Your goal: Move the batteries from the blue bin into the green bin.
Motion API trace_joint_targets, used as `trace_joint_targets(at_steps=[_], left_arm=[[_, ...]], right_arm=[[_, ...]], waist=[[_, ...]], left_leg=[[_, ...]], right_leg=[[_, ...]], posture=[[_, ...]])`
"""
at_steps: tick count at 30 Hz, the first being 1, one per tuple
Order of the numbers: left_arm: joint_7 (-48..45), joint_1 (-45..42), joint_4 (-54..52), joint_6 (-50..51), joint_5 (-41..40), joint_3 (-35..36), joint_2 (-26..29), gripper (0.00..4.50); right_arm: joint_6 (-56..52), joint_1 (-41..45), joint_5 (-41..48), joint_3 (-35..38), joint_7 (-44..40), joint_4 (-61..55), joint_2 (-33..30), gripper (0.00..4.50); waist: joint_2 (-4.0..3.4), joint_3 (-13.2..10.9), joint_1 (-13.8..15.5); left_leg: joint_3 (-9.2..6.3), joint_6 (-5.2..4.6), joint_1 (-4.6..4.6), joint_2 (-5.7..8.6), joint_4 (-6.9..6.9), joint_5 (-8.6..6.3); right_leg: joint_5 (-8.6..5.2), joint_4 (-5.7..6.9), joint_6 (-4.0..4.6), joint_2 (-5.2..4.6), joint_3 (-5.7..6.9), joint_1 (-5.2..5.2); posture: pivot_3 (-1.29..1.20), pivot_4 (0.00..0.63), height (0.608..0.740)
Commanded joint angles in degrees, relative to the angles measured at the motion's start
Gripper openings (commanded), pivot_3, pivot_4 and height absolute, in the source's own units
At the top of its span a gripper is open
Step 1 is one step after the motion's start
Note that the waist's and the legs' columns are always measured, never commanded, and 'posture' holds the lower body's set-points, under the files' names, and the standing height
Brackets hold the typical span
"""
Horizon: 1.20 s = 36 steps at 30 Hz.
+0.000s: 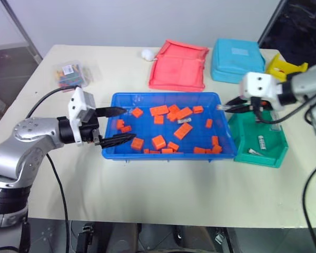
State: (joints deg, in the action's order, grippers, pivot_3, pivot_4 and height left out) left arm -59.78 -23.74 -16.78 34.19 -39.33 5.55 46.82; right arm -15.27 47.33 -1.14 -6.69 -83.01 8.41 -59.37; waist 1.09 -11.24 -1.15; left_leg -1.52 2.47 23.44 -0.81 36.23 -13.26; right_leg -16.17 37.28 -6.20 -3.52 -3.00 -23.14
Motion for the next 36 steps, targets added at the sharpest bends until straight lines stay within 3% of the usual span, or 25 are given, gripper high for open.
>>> trace_joint_targets(at_steps=[1,9,10,12,17,20,26,31,36], left_arm=[[-3.1,-3.1,2.7,-2.5,1.6,-1.9,-0.5,4.5],[-6.3,-7.0,7.7,-4.7,4.6,-5.2,-3.0,4.5],[-6.5,-7.2,7.9,-4.8,4.8,-5.3,-3.1,4.5],[-6.6,-7.4,8.2,-4.9,5.1,-5.3,-3.3,4.5],[-6.0,-7.2,7.6,-4.5,5.3,-4.3,-3.0,4.5],[-4.5,-6.4,7.4,-4.8,5.7,-3.0,-2.8,4.5],[0.3,-4.7,6.3,-4.7,6.5,-1.4,-3.7,4.5],[5.3,-3.9,2.3,-2.2,4.8,0.0,-5.7,4.5],[7.5,-1.1,-1.1,-0.4,3.6,1.8,-5.4,4.5]], right_arm=[[-2.7,-4.1,2.3,5.4,0.6,-4.4,-4.8,0.03],[-5.8,-15.8,3.5,11.2,6.4,-6.3,-8.8,0.03],[-5.5,-16.5,3.3,11.2,6.9,-6.0,-9.0,1.04],[-4.8,-17.3,2.8,11.1,7.6,-5.1,-9.6,1.84],[-3.3,-13.7,0.8,9.4,11.7,-3.0,-9.1,4.46],[-7.3,-6.6,2.9,8.8,15.2,-3.2,-4.3,4.46],[-23.3,3.7,7.9,8.6,29.9,-4.1,16.2,4.46],[-31.3,3.5,10.0,7.3,39.0,-4.8,29.6,4.46],[-34.9,-1.1,11.5,2.2,38.5,-6.9,32.6,4.46]], waist=[[-0.02,0.0,-0.4],[-0.02,0.0,-1.4],[-0.02,0.0,-1.4],[-0.02,0.0,-1.3],[-0.03,0.0,-1.3],[-0.04,0.0,-1.7],[-0.02,0.0,-1.9],[-0.02,0.0,-0.8],[0.0,0.0,0.2]], left_leg=[[-0.01,0.0,-0.01,-0.04,0.0,0.0],[0.0,0.0,-0.02,-0.11,0.03,0.0],[-0.01,0.0,-0.02,-0.11,0.03,0.0],[-0.03,0.0,-0.02,-0.11,0.03,0.0],[-0.02,0.0,-0.01,-0.1,0.04,0.0],[0.0,0.0,-0.05,-0.12,0.04,0.0],[-0.13,0.01,-0.03,-0.16,0.01,0.01],[-0.16,0.03,0.19,-0.07,0.04,0.02],[-0.15,0.02,0.25,0.1,0.14,0.02]], right_leg=[[0.0,0.03,0.0,0.06,0.0,-0.02],[0.0,0.13,0.0,0.16,-0.09,-0.04],[0.0,0.15,0.0,0.17,-0.09,-0.05],[0.0,0.16,0.0,0.18,-0.08,-0.05],[-0.01,0.16,0.0,0.16,-0.09,-0.05],[0.0,0.17,0.0,0.17,-0.11,-0.07],[-0.01,0.26,0.01,0.27,-0.1,-0.08],[0.0,0.34,0.01,0.15,-0.07,-0.27],[0.0,0.36,0.0,-0.04,-0.04,-0.27]], posture=[[0.0,0.15,0.74],[0.0,0.15,0.74],[0.0,0.15,0.74],[0.0,0.15,0.74],[0.0,0.15,0.74],[0.0,0.15,0.74],[0.0,0.15,0.74],[0.0,0.15,0.74],[0.0,0.15,0.74]])
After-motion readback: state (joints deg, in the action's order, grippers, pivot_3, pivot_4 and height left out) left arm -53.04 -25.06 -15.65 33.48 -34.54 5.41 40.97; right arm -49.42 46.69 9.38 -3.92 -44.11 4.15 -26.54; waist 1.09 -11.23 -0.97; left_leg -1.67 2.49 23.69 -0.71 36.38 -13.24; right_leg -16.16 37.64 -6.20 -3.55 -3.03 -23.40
